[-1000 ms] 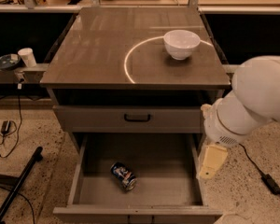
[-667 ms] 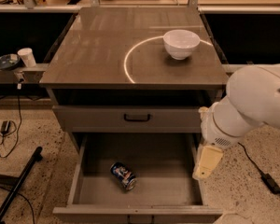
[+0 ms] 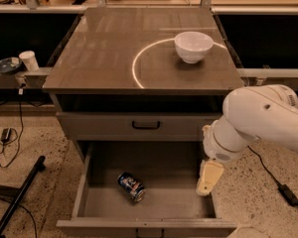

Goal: Pick pepsi can from middle drawer and place on counter

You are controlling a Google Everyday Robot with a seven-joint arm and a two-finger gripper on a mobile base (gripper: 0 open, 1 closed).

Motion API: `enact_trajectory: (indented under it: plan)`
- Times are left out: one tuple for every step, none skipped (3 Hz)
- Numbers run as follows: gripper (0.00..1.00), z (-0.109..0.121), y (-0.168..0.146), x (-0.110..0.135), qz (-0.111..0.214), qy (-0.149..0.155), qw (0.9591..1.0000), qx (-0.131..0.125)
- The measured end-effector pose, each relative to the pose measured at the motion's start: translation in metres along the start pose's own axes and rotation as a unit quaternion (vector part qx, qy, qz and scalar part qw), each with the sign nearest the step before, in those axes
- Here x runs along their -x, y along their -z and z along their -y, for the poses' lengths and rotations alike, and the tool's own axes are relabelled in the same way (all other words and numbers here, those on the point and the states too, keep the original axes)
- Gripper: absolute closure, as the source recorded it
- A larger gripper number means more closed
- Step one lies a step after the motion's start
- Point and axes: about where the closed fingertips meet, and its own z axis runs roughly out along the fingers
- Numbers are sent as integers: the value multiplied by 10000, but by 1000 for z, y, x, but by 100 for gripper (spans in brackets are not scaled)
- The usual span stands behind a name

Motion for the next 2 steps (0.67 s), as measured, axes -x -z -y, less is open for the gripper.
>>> enact_trajectory:
  plan:
    - [0,0,-21,3,11,-10,9999,145]
    - [0,-2,-37,6,11,-3,9996,270]
